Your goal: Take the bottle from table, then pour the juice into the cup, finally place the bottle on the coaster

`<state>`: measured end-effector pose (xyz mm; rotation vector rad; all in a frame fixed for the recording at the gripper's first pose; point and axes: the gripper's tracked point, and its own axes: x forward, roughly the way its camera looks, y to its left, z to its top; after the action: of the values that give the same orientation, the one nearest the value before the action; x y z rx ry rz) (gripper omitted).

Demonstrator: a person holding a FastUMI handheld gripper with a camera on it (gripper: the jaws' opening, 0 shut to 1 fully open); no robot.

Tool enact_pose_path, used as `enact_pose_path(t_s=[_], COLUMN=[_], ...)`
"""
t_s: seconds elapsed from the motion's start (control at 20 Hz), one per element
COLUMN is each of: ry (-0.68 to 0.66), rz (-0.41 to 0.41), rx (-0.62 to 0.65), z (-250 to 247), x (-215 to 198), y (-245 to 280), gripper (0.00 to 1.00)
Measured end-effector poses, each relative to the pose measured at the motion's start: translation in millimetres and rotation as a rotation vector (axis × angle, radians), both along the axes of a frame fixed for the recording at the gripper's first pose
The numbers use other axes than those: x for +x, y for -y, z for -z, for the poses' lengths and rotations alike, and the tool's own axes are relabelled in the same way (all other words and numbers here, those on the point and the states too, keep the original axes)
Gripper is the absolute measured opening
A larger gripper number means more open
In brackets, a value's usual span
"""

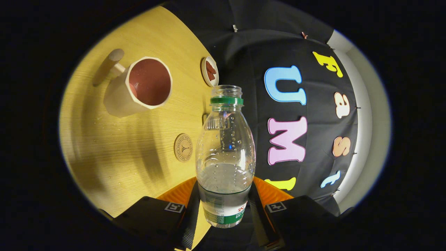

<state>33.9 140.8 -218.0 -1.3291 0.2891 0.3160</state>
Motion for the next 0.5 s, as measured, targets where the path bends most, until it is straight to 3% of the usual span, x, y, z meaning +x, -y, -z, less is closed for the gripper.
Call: enact_pose_path(t_s=[0.5], ry=[-0.002], rz=[-0.076], rx=[-0.122], z=[5.9], x=[-2.7], y=[-8.5], gripper=[0.7])
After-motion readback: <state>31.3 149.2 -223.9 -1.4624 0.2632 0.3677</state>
